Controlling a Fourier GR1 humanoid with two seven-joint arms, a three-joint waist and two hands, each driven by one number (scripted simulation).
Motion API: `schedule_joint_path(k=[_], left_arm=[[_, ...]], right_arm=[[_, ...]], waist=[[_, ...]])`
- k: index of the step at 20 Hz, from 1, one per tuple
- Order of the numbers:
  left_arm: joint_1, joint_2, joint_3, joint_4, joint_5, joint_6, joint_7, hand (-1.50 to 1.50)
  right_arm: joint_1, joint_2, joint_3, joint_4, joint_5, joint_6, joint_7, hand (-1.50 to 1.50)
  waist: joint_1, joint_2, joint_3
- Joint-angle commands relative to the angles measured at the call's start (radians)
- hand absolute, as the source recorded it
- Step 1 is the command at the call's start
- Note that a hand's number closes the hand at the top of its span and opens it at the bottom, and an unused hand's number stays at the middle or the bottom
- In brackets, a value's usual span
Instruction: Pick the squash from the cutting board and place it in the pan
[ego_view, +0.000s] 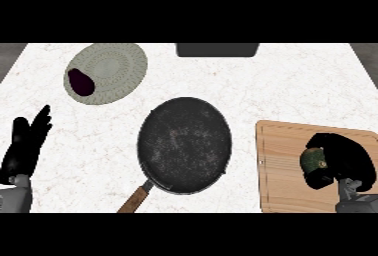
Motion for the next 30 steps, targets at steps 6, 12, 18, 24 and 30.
schedule_joint_path(k=[6, 12, 18, 24, 30], left_arm=[[0.027, 0.003, 0.022, 0.003, 0.001, -0.023, -0.013, 0.0], [0.029, -0.016, 0.005, -0.064, -0.014, 0.001, 0.056, 0.0], [0.003, 0.003, 0.032, 0.015, -0.006, -0.01, 0.002, 0.0], [-0.003, -0.022, 0.025, 0.038, -0.012, 0.004, -0.02, 0.0], [0.002, -0.05, -0.015, 0.016, -0.049, 0.02, -0.014, 0.0]], right_arm=[[0.202, 0.059, 0.128, -0.26, 0.102, 0.034, 0.023, 1.5], [0.589, 0.008, 0.3, -0.573, 0.177, -0.045, -0.011, 1.5], [0.659, -0.066, 0.269, -0.701, 0.285, -0.294, -0.159, 1.5], [0.593, -0.003, 0.387, -0.853, 0.423, -0.399, -0.158, 1.5], [0.398, 0.117, 0.499, -0.836, 0.476, -0.247, -0.025, 1.5]], waist=[[-0.012, -0.004, -0.001], [-0.022, -0.006, 0.0], [-0.032, -0.007, 0.0], [-0.026, -0.006, -0.001], [-0.002, -0.001, -0.001]])
